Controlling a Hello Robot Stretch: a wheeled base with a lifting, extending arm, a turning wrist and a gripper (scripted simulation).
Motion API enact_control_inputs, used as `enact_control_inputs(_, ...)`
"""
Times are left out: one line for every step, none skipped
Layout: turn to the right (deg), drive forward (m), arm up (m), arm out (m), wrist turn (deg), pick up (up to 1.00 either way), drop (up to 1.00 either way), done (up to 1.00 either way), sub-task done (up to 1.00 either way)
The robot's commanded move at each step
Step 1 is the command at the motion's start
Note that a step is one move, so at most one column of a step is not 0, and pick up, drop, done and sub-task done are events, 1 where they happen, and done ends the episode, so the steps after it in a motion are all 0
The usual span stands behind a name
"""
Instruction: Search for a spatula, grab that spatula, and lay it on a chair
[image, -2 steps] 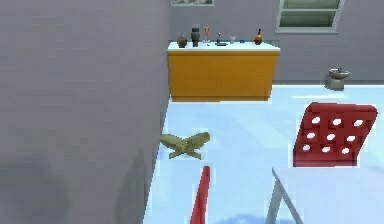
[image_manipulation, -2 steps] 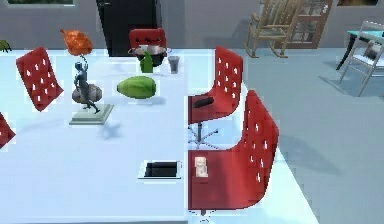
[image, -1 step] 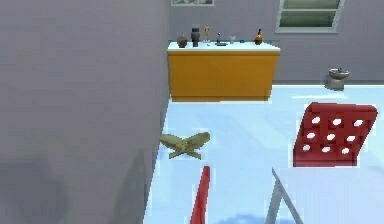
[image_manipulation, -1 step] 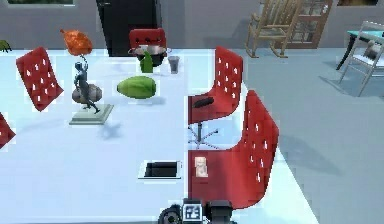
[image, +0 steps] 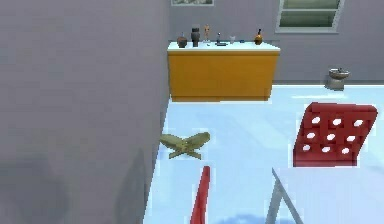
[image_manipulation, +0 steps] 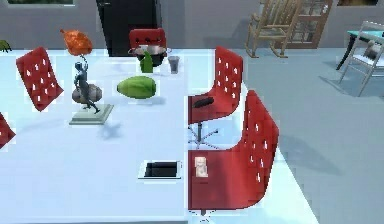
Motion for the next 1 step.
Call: enact_control_inputs(0.0,0.0,0.0,0.0,0.0,0.0,0.0,1.0,0.0)
